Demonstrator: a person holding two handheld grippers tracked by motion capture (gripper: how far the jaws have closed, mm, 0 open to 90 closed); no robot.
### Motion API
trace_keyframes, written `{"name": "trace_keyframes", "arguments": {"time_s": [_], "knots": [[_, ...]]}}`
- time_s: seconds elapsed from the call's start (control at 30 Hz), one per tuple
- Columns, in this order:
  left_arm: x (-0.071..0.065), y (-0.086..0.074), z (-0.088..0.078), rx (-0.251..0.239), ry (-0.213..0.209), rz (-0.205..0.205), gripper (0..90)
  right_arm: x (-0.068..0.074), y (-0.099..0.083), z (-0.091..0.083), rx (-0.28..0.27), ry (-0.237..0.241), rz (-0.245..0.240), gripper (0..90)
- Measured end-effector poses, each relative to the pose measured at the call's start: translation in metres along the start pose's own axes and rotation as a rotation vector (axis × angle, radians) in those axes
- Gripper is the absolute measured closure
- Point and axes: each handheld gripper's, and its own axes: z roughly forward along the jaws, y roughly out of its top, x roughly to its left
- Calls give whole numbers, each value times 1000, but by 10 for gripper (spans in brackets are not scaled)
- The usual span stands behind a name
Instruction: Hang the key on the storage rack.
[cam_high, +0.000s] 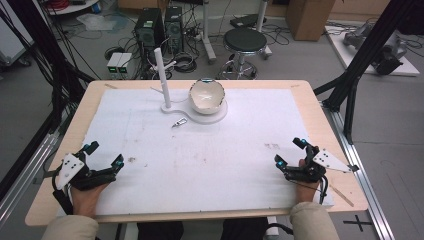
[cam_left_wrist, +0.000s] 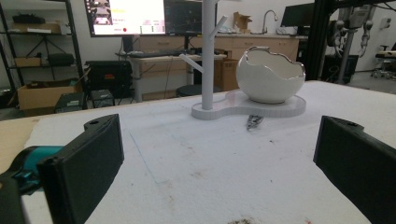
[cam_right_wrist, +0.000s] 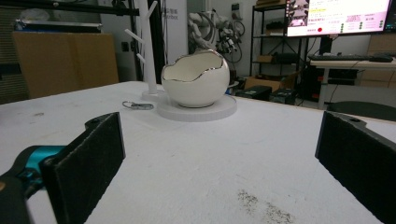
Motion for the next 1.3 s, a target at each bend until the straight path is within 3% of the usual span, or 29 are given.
{"name": "trace_keyframes", "arguments": {"time_s": [0.6,0.7,0.77,0.93,1.07,1.2,1.3], "knots": [[3,1,2,17,-15,-20,20,0,0,0,1,2,-8,4],[4,5,4,36,-25,2,20,0,0,0,1,3,-7,5],[6,15,5,34,-45,-2,20,0,0,0,-1,3,-7,4],[9,47,19,76,-94,45,19,0,0,0,2,2,-6,4],[7,77,40,113,-140,106,19,0,0,0,0,3,-6,4],[4,99,63,172,-185,119,19,0,0,0,-1,1,-12,4],[-2,112,82,203,-213,158,19,1,0,0,5,2,-11,4]]}}
